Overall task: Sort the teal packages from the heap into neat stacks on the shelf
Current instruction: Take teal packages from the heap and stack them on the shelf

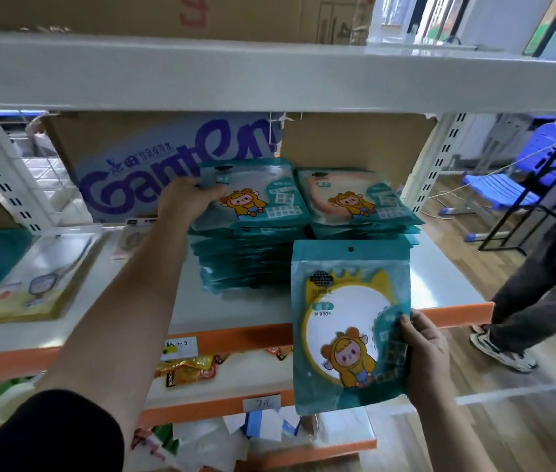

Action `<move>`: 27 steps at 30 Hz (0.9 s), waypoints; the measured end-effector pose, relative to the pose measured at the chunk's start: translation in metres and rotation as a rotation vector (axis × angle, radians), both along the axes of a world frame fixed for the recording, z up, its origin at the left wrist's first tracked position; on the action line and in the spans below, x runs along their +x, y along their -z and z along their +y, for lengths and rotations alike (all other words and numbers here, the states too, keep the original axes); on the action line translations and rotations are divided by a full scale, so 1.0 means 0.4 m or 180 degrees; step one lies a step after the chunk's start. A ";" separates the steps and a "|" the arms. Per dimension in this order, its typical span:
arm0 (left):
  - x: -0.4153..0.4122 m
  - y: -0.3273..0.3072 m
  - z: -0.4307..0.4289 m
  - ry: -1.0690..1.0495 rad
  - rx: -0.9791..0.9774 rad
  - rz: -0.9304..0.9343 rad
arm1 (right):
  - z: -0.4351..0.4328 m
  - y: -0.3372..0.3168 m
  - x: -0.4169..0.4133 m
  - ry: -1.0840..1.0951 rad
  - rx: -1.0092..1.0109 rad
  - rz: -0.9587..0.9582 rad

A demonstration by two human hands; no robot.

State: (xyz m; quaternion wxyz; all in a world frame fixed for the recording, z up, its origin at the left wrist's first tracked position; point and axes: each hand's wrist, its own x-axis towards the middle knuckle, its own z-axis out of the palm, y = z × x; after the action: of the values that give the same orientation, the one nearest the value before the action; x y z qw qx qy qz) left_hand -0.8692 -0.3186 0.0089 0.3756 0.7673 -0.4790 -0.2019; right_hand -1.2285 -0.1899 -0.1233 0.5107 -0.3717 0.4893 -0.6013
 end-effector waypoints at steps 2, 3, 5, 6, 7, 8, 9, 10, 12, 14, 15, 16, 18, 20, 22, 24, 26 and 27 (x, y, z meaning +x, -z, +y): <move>0.003 0.000 -0.005 -0.0006 0.0086 -0.0090 | 0.002 -0.012 -0.004 -0.0043 -0.0009 -0.0017; 0.005 -0.001 -0.006 -0.0005 0.0149 -0.0179 | 0.002 -0.021 -0.005 -0.0065 -0.0026 -0.0049; 0.012 -0.002 -0.002 -0.0086 0.0273 -0.0550 | -0.002 -0.052 -0.007 -0.0087 -0.0027 -0.0120; 0.013 -0.003 0.004 -0.0215 0.0255 -0.0900 | -0.009 -0.071 -0.008 -0.0079 -0.0013 -0.0147; 0.012 -0.004 0.014 -0.0368 0.0116 -0.1267 | -0.017 -0.091 -0.011 -0.0067 0.0001 -0.0151; 0.005 -0.005 0.032 -0.0483 -0.0142 -0.1525 | -0.028 -0.115 -0.012 -0.0040 0.0018 -0.0135; -0.008 -0.005 0.054 -0.0519 -0.0474 -0.1647 | -0.042 -0.139 -0.015 0.0001 0.0031 -0.0084; -0.026 -0.004 0.080 -0.0492 -0.0831 -0.1680 | -0.057 -0.165 -0.019 0.0048 0.0019 0.0001; -0.071 0.015 0.135 -0.0370 -0.1391 -0.1731 | -0.090 -0.215 -0.024 0.0131 -0.0070 0.0149; -0.113 0.064 0.184 -0.0181 -0.1729 -0.1857 | -0.132 -0.263 -0.033 0.0213 -0.0207 0.0237; -0.130 0.099 0.204 -0.0067 -0.1867 -0.1862 | -0.156 -0.287 -0.038 0.0204 -0.0264 0.0311; -0.147 0.135 0.224 0.0041 -0.1961 -0.1824 | -0.182 -0.309 -0.043 0.0144 -0.0297 0.0383; -0.171 0.213 0.251 0.0239 -0.1914 -0.1753 | -0.244 -0.348 -0.051 -0.0007 -0.0238 0.0536; -0.187 0.283 0.266 0.0387 -0.1546 -0.1797 | -0.316 -0.380 -0.056 -0.0114 -0.0098 0.0764; -0.189 0.334 0.266 0.0465 -0.1084 -0.1795 | -0.388 -0.401 -0.052 -0.0227 0.0130 0.0989; -0.185 0.364 0.261 0.0552 -0.0760 -0.1728 | -0.447 -0.407 -0.042 -0.0338 0.0323 0.1206; -0.184 0.380 0.259 0.0655 -0.0708 -0.1751 | -0.491 -0.398 -0.034 -0.0318 0.0355 0.1421; -0.185 0.382 0.259 0.0651 -0.0749 -0.1748 | -0.507 -0.389 -0.031 -0.0272 0.0363 0.1582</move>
State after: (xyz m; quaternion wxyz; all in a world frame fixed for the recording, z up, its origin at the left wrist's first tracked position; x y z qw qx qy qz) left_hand -0.9432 -0.2149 -0.1440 0.2961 0.6922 -0.6573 0.0329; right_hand -1.2408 -0.3928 0.0325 0.4198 -0.4990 0.6168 -0.4409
